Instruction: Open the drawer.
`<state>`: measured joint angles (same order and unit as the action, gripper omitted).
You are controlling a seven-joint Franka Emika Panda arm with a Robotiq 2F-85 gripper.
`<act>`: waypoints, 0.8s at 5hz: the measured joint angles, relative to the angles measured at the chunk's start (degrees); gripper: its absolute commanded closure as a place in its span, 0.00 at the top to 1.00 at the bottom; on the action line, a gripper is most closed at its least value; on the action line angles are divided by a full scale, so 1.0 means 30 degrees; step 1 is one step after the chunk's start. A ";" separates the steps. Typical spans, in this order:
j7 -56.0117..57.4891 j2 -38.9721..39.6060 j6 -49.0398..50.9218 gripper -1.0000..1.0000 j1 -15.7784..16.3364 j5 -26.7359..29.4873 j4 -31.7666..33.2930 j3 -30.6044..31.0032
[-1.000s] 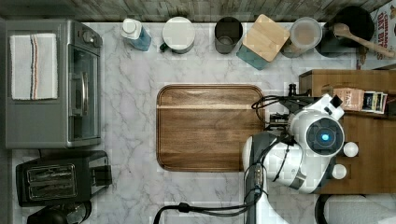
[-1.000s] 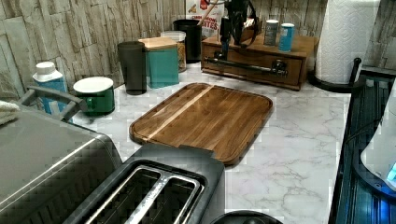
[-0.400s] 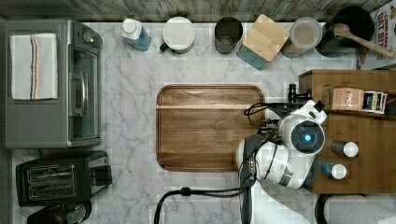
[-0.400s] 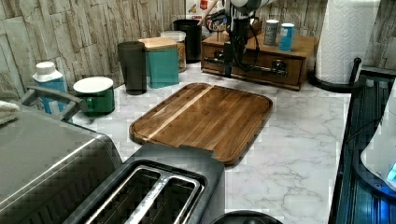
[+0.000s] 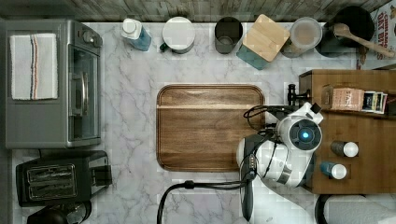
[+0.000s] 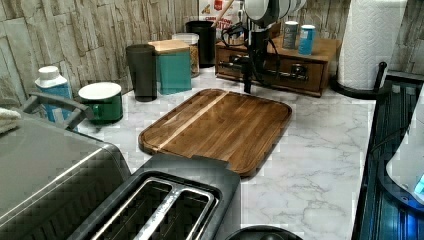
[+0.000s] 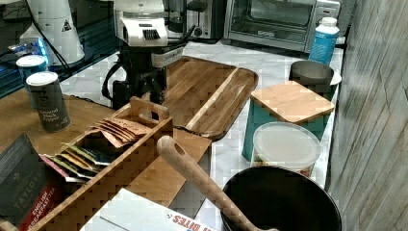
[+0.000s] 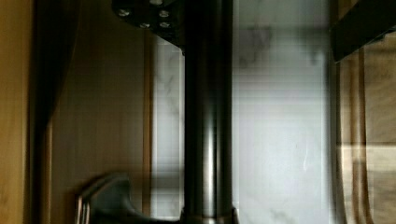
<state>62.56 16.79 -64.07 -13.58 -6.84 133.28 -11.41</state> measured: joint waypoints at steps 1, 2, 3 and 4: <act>0.0727 -0.0247 0.1175 1.00 -0.0594 0.1631 -0.0336 0.0716; 0.3394 -0.0219 0.3478 1.00 -0.1742 0.4047 -0.1119 0.2032; 0.4700 -0.0228 0.4775 1.00 -0.2432 0.6344 -0.1455 0.2784; 0.4159 -0.0723 0.3693 1.00 -0.2226 0.6616 -0.0671 0.2848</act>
<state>75.03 14.62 -52.99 -20.25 13.01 131.27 -2.87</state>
